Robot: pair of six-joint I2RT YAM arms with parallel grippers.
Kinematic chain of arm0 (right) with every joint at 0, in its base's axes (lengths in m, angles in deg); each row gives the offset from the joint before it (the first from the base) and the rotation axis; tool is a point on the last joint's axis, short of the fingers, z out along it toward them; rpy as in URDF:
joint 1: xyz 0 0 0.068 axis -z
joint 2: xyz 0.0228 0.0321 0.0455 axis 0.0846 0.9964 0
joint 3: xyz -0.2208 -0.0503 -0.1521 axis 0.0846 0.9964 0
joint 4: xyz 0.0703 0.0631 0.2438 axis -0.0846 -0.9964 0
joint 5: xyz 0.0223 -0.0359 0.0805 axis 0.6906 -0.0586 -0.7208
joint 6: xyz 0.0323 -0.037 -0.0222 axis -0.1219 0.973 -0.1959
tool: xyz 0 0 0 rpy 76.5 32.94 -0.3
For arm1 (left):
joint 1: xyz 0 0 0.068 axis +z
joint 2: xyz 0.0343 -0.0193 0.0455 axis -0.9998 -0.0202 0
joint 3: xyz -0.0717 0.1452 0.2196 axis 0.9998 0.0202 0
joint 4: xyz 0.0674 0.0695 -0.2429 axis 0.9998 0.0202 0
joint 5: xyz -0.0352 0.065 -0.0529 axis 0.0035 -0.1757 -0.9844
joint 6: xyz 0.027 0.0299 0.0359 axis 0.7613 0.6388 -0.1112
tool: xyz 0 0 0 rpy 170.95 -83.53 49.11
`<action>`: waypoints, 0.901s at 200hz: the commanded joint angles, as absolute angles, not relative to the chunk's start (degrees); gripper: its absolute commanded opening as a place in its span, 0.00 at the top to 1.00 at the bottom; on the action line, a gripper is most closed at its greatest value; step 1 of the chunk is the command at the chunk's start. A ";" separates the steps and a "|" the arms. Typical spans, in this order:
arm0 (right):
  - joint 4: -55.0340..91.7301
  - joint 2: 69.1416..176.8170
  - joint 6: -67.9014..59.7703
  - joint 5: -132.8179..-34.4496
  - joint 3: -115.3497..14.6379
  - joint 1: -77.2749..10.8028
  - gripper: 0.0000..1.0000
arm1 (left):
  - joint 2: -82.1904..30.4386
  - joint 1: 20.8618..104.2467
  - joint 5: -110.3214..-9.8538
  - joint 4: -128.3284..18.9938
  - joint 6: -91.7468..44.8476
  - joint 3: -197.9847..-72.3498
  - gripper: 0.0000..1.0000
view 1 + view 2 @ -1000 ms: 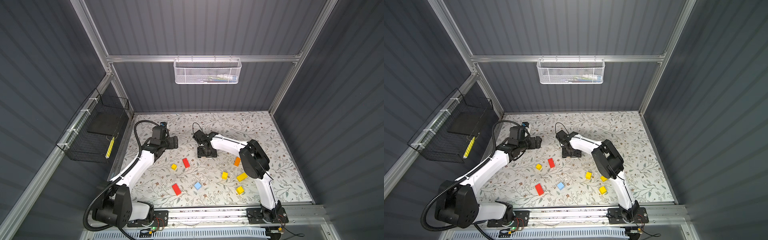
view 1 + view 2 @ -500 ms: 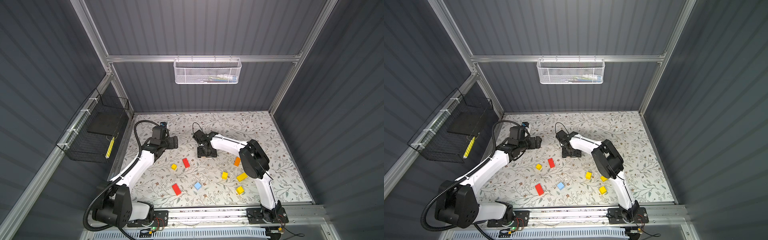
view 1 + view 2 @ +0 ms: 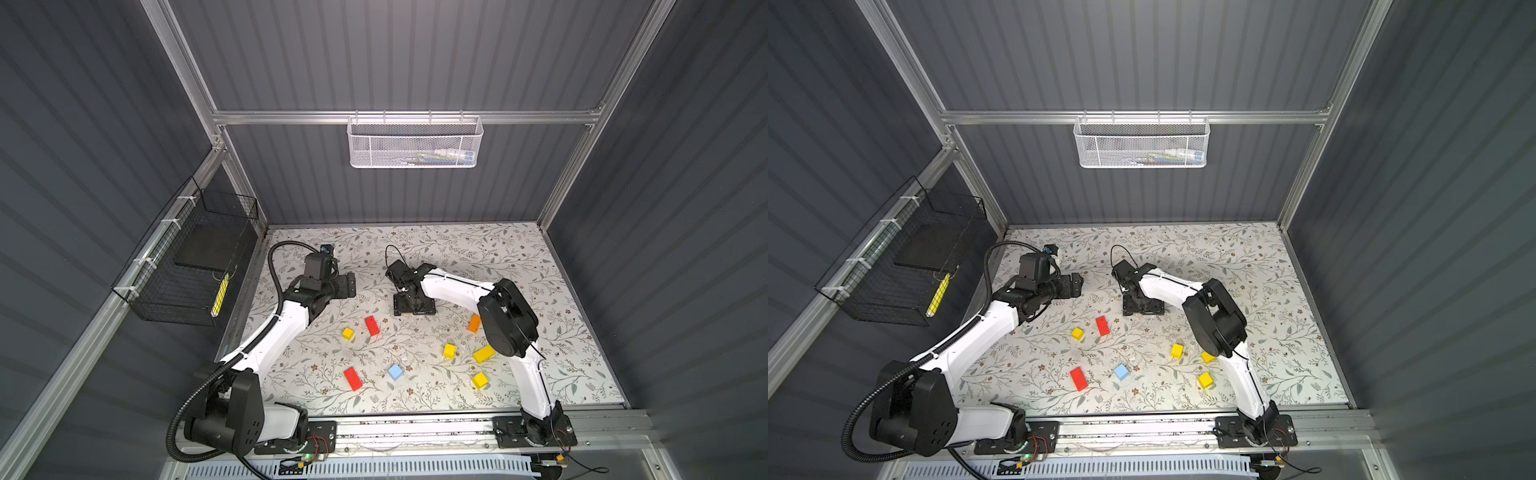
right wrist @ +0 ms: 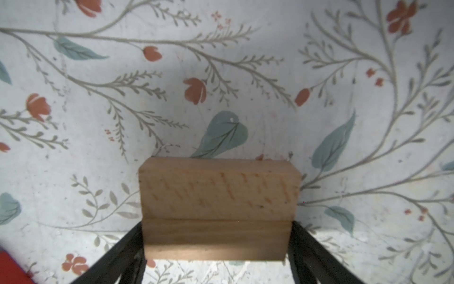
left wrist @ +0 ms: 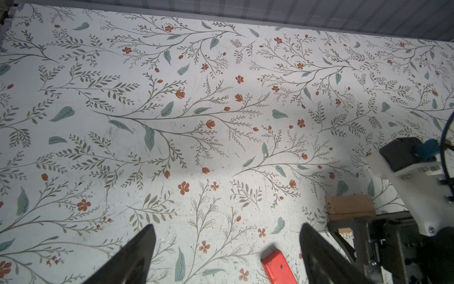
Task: Build the wood block tower
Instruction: 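Lower the held block onto the second wooden block with the right gripper, then open the right gripper and lift it away from the wooden stack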
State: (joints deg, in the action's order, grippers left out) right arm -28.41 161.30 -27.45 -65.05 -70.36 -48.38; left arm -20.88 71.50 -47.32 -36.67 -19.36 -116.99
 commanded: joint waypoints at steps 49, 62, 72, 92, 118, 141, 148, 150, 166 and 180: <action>-29.95 162.89 -27.66 -64.52 -70.84 -48.18 0.01 | -20.72 71.18 -46.94 -36.84 -18.54 -116.31 0.08; -30.06 162.61 -27.54 -64.41 -70.90 -48.18 0.01 | -20.72 71.18 -46.94 -36.82 -18.57 -116.42 0.09; -30.12 162.30 -27.50 -64.35 -70.96 -48.19 0.01 | -20.70 71.18 -46.94 -36.87 -18.53 -116.42 0.08; -30.27 161.59 -27.32 -64.10 -71.02 -48.11 0.01 | -20.59 71.18 -46.94 -36.93 -18.53 -116.35 0.08; -30.36 160.55 -27.24 -63.77 -71.13 -48.10 0.01 | -20.62 71.18 -46.89 -36.96 -18.58 -116.38 0.08; -30.40 159.88 -27.07 -63.75 -71.33 -48.10 0.01 | -20.59 71.18 -46.94 -36.92 -18.56 -116.40 0.08; -30.40 159.75 -27.11 -63.81 -71.41 -48.10 0.01 | -20.55 71.18 -46.94 -36.91 -18.55 -116.28 0.08; -30.40 159.73 -27.07 -63.82 -71.37 -48.10 0.01 | -20.55 71.18 -46.94 -36.91 -18.56 -116.26 0.08; -30.58 159.30 -27.06 -63.42 -71.51 -48.10 0.01 | -20.37 71.18 -46.85 -36.91 -18.54 -116.28 0.08; -30.64 158.79 -27.07 -63.17 -71.50 -48.10 0.01 | -20.21 71.18 -46.78 -36.91 -18.58 -116.23 0.08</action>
